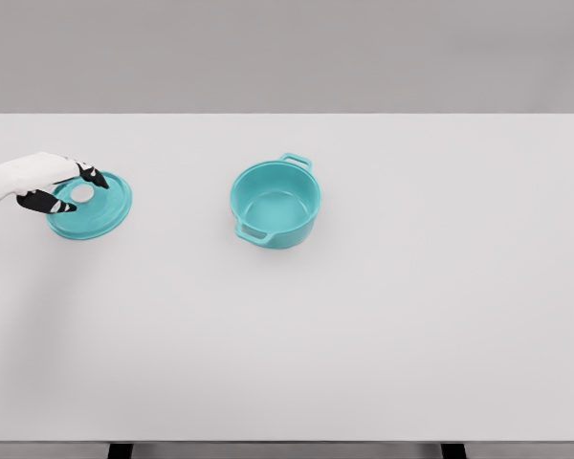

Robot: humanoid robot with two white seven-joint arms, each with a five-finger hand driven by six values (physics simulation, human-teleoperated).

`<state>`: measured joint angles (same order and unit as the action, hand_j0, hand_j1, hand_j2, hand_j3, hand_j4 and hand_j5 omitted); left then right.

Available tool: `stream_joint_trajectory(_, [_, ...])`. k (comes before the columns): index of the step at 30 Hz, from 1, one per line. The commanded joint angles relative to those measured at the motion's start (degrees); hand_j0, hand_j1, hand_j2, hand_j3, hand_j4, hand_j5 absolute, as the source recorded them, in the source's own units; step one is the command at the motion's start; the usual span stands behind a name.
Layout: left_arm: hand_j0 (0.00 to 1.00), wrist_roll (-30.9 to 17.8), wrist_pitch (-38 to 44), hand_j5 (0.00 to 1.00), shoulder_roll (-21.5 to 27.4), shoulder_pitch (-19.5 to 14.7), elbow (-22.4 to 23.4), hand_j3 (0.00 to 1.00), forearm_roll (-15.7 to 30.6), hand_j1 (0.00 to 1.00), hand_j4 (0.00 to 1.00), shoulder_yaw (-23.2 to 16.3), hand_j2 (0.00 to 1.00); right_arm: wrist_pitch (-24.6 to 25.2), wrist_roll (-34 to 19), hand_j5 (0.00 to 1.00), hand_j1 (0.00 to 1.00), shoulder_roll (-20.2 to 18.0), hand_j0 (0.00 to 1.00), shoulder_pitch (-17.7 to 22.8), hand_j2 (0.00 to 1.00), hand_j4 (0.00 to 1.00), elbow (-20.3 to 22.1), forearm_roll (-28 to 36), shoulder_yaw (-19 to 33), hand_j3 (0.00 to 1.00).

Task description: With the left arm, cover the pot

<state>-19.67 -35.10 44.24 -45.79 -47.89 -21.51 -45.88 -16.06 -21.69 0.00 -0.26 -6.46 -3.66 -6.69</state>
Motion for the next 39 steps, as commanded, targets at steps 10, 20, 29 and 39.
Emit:
stream_joint_trajectory(10, [0.44,0.3,0.1,0.44,0.0,0.1,0.0,0.44,0.6,0.44,0.44,-1.1,0.44,0.0,0.0,1.0,1.0,0.0,1.0,0.0,1.0,1.0,0.0,0.0,0.0,1.0])
stream_joint_trajectory(20, [0.45,-0.1,0.1,0.45,0.8,0.6,-7.9,0.45,0.9,0.45,0.45,-1.0,0.45,0.0,0.0,1.0,1.0,0.0,1.0,0.0,1.0,1.0,0.0,0.0,0.0,1.0])
stream_joint_trajectory(29, [0.47,-0.2,0.1,0.47,2.9,0.4,-18.9,0.47,1.0,0.47,0.47,-0.7,0.47,0.0,0.0,1.0,1.0,0.0,1.0,0.0,1.0,1.0,0.0,0.0,0.0,1.0])
stream_joint_trajectory(39, [0.48,-0.1,0.1,0.48,2.9,-0.5,-23.6,0.48,1.0,0.48,0.48,-1.0,0.48,0.0,0.0,1.0,1.0,0.0,1.0,0.0,1.0,1.0,0.0,0.0,0.0,1.0])
